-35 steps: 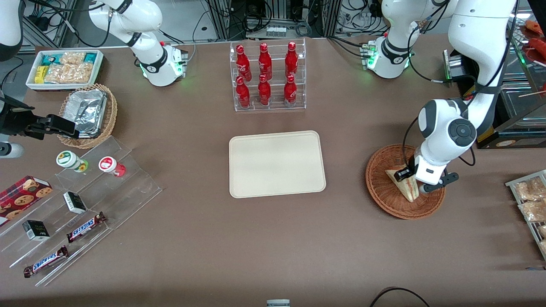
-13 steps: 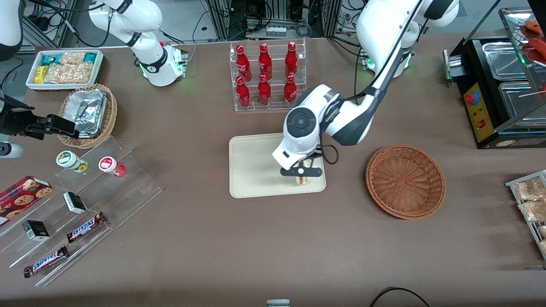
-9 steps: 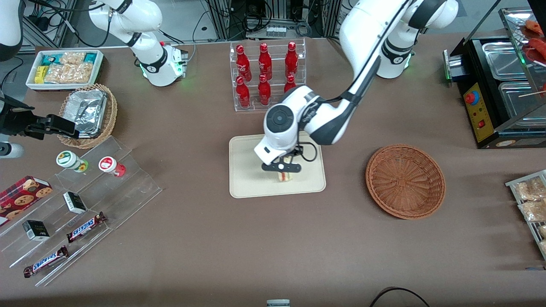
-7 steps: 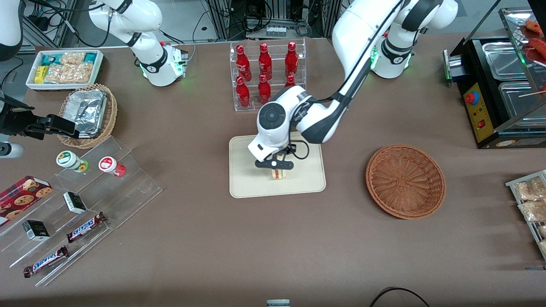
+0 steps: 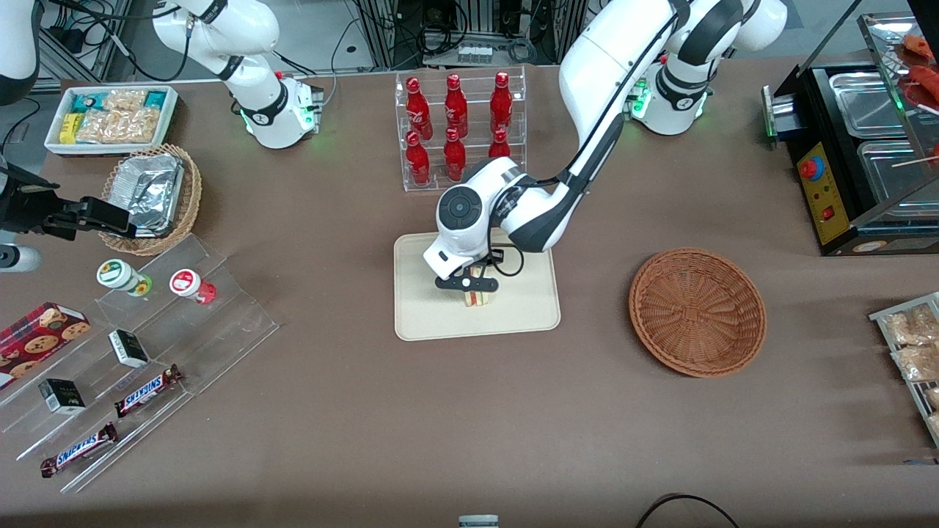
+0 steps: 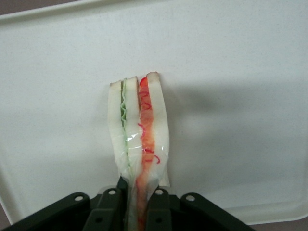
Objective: Place sandwich from basket to tray
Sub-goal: 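Lower the sandwich onto the tray and open the left gripper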
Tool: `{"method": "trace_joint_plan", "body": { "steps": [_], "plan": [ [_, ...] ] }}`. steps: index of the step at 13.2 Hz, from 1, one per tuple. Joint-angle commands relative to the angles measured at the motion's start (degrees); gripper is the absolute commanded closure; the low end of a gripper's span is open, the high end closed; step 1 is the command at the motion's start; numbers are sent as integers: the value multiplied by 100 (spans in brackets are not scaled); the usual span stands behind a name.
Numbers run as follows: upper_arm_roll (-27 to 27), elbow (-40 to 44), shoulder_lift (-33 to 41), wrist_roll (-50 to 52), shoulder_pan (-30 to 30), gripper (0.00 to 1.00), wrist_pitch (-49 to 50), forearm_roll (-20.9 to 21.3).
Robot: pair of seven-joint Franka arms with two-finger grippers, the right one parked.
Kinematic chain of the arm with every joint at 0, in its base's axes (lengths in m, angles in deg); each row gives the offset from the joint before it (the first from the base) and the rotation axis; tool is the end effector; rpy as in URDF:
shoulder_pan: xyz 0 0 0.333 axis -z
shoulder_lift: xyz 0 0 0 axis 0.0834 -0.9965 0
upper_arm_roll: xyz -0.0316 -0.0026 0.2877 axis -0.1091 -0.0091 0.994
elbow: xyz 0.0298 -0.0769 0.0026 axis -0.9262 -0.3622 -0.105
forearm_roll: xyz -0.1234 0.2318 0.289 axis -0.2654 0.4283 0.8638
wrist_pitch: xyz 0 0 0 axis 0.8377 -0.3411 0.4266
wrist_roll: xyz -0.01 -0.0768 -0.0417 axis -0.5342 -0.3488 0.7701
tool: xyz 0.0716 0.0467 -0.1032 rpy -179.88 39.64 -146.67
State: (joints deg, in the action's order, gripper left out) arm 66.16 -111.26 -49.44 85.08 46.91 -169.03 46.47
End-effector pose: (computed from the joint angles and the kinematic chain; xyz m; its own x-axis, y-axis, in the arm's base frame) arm 0.4555 -0.5148 0.1875 0.9879 -0.0834 -0.1307 -0.0861 -0.9962 -0.0154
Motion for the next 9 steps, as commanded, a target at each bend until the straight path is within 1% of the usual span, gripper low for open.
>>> {"method": "trace_joint_plan", "body": {
  "steps": [1, 5, 7, 9],
  "plan": [
    [68, 169, 26, 77, 68, 0, 97, -4],
    [112, 196, 455, 77, -19, 0, 580, -4],
    [182, 196, 816, 77, -160, 0, 991, -30],
    [200, 187, 1254, 68, -440, 0, 1352, -82]
  ]
}}
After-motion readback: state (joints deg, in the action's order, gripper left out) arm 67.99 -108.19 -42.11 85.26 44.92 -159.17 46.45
